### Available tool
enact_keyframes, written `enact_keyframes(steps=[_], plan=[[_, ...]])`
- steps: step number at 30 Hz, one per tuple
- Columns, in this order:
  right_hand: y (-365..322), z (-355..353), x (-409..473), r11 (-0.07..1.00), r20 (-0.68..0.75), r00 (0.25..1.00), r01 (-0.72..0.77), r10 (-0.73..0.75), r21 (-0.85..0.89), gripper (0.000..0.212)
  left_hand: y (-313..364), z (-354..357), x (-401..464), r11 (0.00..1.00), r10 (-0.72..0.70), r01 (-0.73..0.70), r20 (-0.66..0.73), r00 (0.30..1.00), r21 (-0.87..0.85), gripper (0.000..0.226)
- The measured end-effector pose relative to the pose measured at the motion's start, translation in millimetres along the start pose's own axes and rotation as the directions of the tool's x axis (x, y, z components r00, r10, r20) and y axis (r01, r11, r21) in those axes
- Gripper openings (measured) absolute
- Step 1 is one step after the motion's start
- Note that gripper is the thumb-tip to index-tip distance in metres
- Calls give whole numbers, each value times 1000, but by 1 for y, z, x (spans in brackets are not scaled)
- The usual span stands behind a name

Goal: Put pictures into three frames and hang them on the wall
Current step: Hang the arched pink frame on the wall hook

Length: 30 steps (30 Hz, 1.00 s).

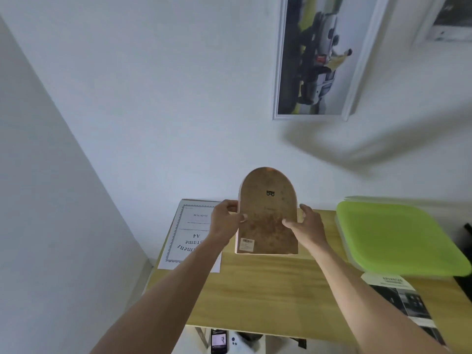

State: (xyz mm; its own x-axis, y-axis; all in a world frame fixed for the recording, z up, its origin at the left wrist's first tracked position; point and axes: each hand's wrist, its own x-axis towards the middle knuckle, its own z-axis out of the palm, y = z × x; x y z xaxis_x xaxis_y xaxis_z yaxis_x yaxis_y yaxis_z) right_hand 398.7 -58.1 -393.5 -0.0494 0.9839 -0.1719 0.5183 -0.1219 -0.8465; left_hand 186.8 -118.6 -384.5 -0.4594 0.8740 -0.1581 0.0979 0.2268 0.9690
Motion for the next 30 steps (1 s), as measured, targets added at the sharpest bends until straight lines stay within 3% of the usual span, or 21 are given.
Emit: enact_keyframes(steps=[4,7,8,14,18,21,27,30], plan=[[-60,-8,-25,968,85,965,250,-248,-16,56,28,9,-33,976,178,-161,-115,977,148,28],[-106,-7,-45,935,77,932,353,-355,39,38,35,15,-57,921,338,-299,-131,932,251,24],[-118,-6,-52,930,55,929,362,-365,68,30,37,16,-66,899,380,-333,-128,916,284,24],[-139,-13,-76,921,-84,945,327,-316,211,34,41,23,-97,715,596,-476,-89,798,512,23],[-141,-33,-75,890,-121,942,336,-314,307,35,50,19,-105,587,699,-590,20,715,554,40],[-149,-56,-67,858,-89,942,333,-325,391,35,67,9,-99,526,770,-640,6,638,560,51],[-177,-90,-41,792,-92,929,355,-358,496,31,131,-52,-51,667,665,-472,-175,726,577,61],[-200,-97,-26,764,-113,906,406,-407,502,31,171,-80,-28,767,572,-445,-179,801,462,61]])
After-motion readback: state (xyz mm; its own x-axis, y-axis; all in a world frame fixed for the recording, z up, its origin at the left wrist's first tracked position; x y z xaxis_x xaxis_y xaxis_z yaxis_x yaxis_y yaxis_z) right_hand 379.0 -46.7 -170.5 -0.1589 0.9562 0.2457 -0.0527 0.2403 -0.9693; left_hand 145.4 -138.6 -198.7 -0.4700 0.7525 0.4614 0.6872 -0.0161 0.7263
